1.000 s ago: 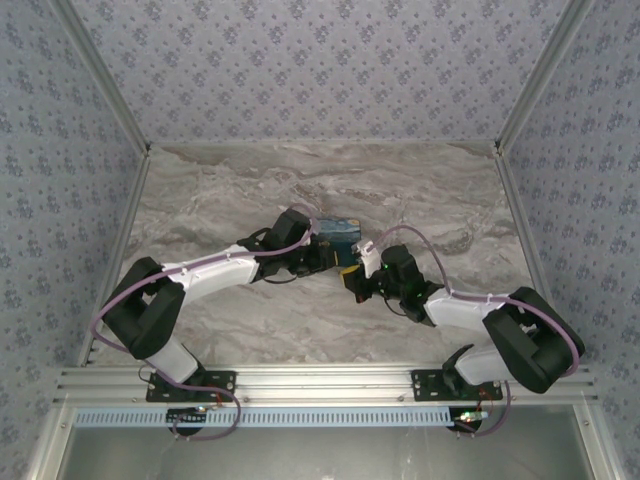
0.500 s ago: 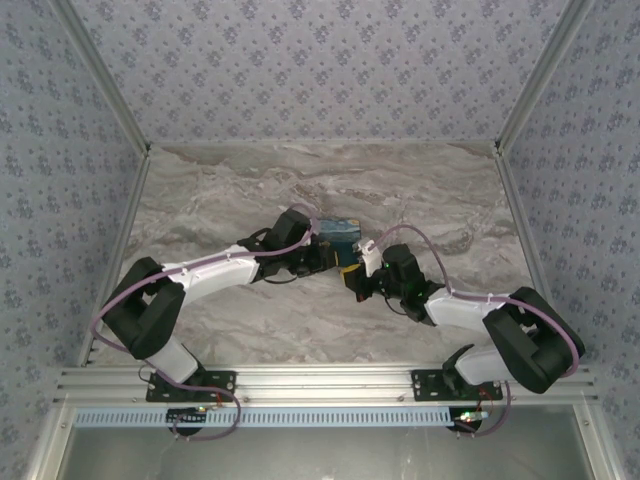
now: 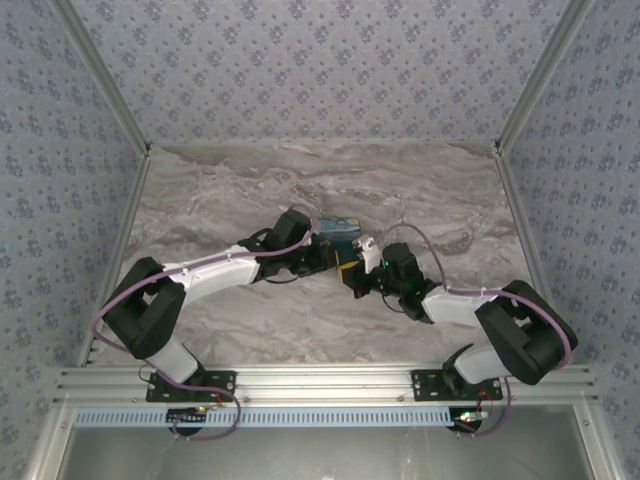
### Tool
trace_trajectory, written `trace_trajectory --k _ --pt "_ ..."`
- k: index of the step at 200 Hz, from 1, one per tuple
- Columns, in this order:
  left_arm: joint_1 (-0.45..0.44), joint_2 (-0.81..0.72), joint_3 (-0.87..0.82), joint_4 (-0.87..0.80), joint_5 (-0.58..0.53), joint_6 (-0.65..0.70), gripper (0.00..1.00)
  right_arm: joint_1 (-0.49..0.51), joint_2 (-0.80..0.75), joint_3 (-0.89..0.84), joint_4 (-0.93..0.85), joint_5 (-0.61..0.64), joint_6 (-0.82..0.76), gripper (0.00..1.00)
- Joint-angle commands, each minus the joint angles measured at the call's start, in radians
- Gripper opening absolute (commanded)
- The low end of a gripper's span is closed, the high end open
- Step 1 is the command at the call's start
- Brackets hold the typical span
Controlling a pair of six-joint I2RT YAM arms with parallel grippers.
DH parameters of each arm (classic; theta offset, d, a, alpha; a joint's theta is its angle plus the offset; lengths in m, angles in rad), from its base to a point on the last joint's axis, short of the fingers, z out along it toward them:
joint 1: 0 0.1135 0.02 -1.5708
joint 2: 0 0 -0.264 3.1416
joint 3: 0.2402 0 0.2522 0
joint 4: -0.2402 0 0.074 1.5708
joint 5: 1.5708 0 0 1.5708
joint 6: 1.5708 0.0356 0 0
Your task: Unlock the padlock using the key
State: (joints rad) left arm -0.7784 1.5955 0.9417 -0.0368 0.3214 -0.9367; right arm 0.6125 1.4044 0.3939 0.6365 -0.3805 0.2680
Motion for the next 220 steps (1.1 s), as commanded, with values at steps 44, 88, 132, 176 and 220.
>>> trace_trajectory --k 44,88,132,176,220 --pt "-0.027 0.036 0.003 0.05 0.042 -0.012 0.23 -0.063 0.002 0.107 0.129 -0.069 0.026 0.0" --pt "-0.005 0.047 -0.004 0.074 0.036 -0.01 0.25 -0.046 0.026 0.087 0.054 -0.042 0.066 0.0" --pt "0.032 0.044 0.008 0.084 0.038 -0.002 0.41 -0.02 0.106 0.048 0.014 0.04 0.169 0.0" --pt "0.061 0.034 -0.004 0.084 0.032 -0.002 0.53 -0.022 0.163 0.105 -0.074 0.061 0.215 0.0" --pt "0.093 -0.053 -0.094 0.093 -0.013 -0.014 0.61 -0.013 0.2 0.13 -0.09 0.037 0.298 0.0"
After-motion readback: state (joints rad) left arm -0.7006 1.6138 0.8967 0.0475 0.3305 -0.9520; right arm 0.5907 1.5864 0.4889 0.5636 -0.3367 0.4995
